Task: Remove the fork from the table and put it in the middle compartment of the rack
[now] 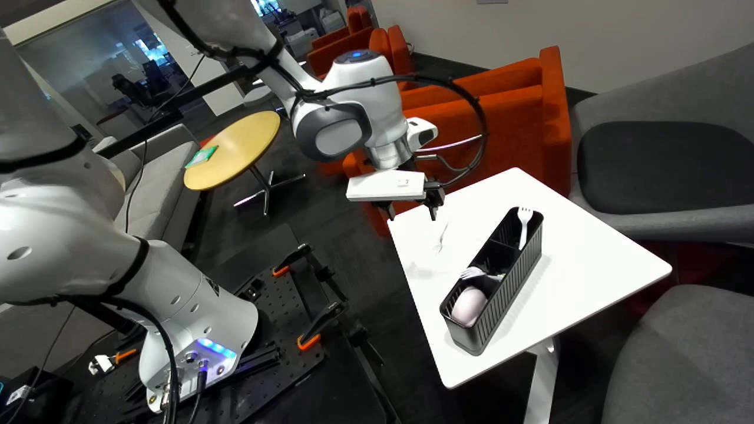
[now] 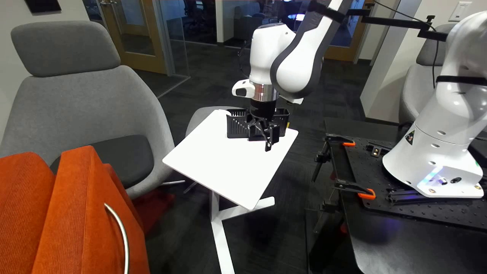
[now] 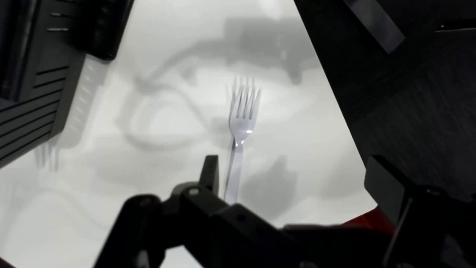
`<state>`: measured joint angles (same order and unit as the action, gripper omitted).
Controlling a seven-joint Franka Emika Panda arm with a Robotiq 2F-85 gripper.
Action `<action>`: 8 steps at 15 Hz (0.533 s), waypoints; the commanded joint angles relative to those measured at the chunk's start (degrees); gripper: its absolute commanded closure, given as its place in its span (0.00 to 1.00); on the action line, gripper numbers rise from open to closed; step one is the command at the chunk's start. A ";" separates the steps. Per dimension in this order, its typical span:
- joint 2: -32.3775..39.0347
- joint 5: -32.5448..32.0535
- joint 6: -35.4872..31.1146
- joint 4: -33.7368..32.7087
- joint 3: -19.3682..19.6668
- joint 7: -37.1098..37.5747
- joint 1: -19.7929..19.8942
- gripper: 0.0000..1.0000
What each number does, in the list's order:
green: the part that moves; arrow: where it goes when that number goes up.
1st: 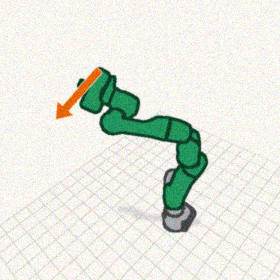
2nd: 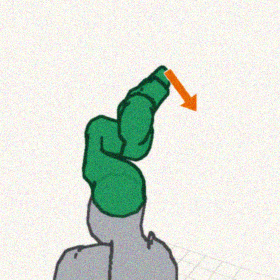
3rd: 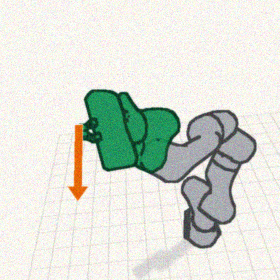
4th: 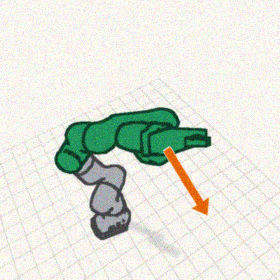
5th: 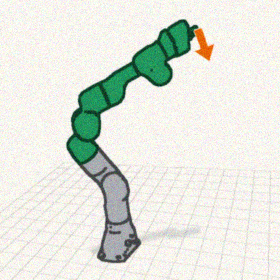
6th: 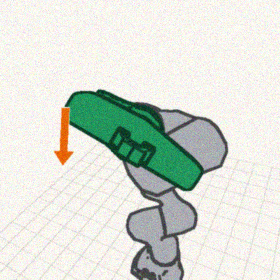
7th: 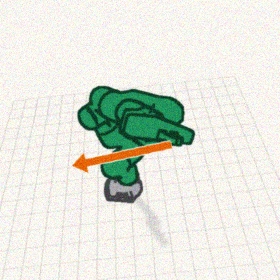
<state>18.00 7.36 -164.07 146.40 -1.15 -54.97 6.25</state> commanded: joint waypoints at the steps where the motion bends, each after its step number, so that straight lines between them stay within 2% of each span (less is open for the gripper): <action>1: 7.42 -3.23 -1.94 -5.47 -1.51 3.35 1.87 0.00; 8: 14.70 -10.62 -4.26 -9.96 -1.06 10.77 1.28 0.00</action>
<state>30.25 -0.30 -165.73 138.05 -1.84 -47.77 7.17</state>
